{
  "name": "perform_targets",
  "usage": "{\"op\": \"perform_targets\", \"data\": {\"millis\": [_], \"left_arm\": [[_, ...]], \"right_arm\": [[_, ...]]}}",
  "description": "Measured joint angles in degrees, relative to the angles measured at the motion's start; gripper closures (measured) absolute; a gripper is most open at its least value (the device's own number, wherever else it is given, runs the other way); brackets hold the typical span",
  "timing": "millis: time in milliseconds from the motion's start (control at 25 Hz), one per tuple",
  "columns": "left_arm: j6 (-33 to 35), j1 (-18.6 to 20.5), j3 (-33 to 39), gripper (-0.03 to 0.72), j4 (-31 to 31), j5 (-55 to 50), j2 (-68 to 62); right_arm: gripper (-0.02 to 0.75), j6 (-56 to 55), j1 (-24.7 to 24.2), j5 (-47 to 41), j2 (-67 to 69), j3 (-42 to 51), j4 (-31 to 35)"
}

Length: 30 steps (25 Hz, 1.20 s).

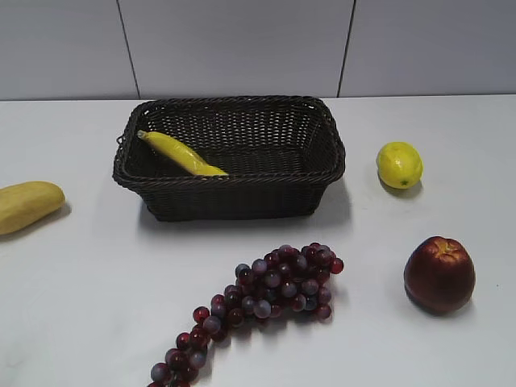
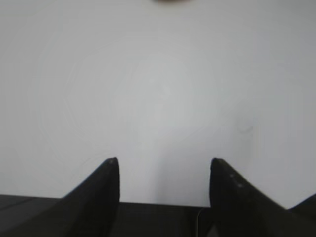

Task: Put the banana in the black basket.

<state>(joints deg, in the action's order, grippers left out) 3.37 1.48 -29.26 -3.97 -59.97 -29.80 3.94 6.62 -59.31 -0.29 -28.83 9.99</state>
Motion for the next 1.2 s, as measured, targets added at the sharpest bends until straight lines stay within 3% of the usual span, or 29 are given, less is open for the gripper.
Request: {"op": "perform_targets", "data": {"millis": [640, 1200], "left_arm": [[0.0, 0.0, 0.48, 0.13, 0.0, 0.24, 28.63], [0.0, 0.0, 0.48, 0.163, 0.06, 0.22, 29.83]], "right_arm": [[0.167, 0.0, 0.0, 0.0, 0.0, 0.0, 0.0], [0.167, 0.0, 0.0, 0.0, 0.0, 0.0, 0.06]]}}
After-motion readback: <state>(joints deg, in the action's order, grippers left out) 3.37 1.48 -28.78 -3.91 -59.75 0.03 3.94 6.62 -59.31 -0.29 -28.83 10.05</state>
